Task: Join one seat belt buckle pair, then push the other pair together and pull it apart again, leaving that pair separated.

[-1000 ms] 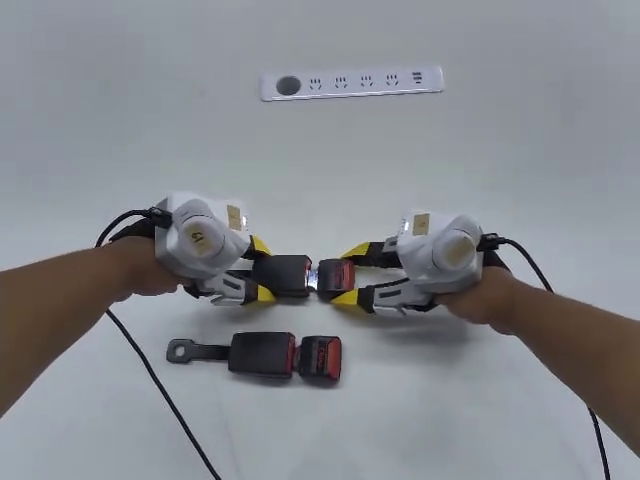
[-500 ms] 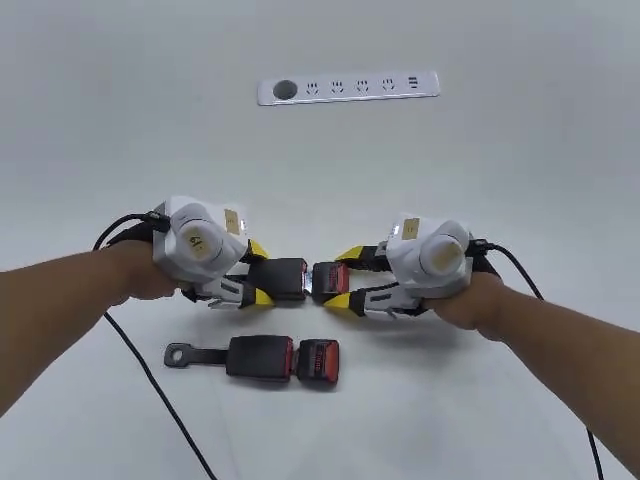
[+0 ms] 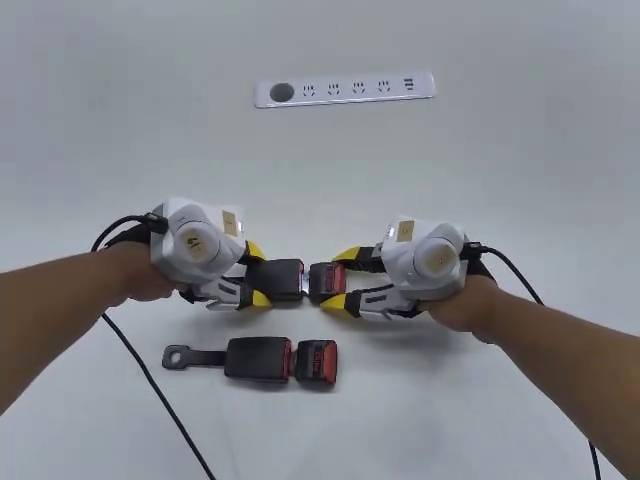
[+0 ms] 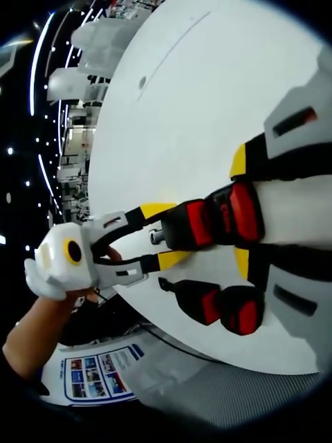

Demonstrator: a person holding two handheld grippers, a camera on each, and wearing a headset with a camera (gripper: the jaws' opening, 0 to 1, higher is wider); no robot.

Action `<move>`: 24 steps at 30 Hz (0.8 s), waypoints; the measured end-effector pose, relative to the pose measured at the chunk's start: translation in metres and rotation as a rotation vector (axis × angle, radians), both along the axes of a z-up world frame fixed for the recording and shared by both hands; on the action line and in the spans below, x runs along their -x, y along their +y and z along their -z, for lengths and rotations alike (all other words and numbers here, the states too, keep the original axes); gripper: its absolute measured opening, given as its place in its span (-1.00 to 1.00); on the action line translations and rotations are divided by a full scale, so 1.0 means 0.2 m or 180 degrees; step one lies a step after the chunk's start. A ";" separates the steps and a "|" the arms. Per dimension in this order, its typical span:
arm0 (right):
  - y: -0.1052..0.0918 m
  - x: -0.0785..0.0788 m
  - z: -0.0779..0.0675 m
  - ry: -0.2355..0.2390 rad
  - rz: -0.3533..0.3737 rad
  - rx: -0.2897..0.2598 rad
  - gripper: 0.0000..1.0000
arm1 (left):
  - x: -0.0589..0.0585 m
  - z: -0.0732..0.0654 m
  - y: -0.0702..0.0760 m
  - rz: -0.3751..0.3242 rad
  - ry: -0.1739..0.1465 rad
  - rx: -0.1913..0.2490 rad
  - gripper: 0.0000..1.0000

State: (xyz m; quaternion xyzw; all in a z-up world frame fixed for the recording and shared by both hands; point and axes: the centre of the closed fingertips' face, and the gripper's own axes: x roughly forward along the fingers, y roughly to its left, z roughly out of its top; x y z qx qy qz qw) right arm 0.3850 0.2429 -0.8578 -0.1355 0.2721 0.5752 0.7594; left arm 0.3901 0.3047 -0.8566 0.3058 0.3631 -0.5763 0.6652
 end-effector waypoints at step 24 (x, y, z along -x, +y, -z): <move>0.00 0.00 0.01 -0.0014 -0.0003 0.0040 -0.29 | 0.00 0.00 0.00 0.0075 0.0007 -0.0029 -0.32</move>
